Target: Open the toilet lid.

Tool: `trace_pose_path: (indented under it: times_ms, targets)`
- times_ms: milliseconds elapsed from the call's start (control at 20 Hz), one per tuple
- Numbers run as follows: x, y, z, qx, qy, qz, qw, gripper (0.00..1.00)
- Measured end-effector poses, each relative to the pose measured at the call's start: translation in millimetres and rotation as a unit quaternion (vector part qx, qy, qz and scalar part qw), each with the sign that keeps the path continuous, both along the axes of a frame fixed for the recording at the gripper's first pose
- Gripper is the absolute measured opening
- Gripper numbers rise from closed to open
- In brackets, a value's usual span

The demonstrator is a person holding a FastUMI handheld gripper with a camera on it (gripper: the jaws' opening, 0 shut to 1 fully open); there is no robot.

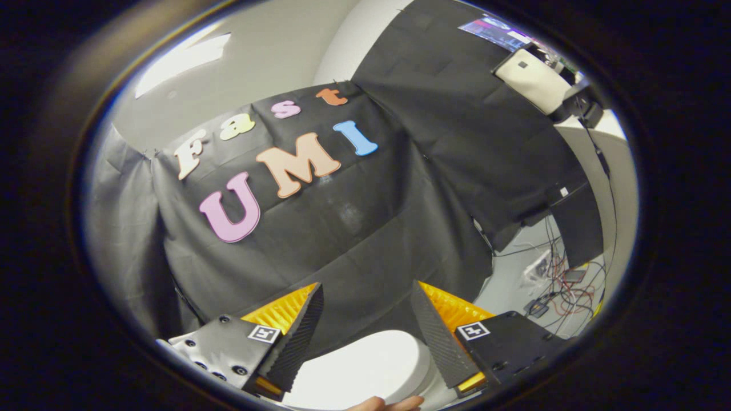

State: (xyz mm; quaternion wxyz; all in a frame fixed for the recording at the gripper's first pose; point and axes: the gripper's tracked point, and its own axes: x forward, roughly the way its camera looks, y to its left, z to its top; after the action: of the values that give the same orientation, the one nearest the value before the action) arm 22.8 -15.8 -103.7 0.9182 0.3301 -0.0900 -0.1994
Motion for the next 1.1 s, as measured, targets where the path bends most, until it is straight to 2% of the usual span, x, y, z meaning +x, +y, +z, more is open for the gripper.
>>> trace_pose_path:
  times_ms: [300,550,1100]
  targets:
    - [-6,17,-49,0.068,0.006,-0.023,0.997,0.96]
    - [-23,34,-108,0.124,0.038,-0.045,0.990,0.96]
    - [-25,91,-214,0.263,0.069,-0.029,0.962,0.96]
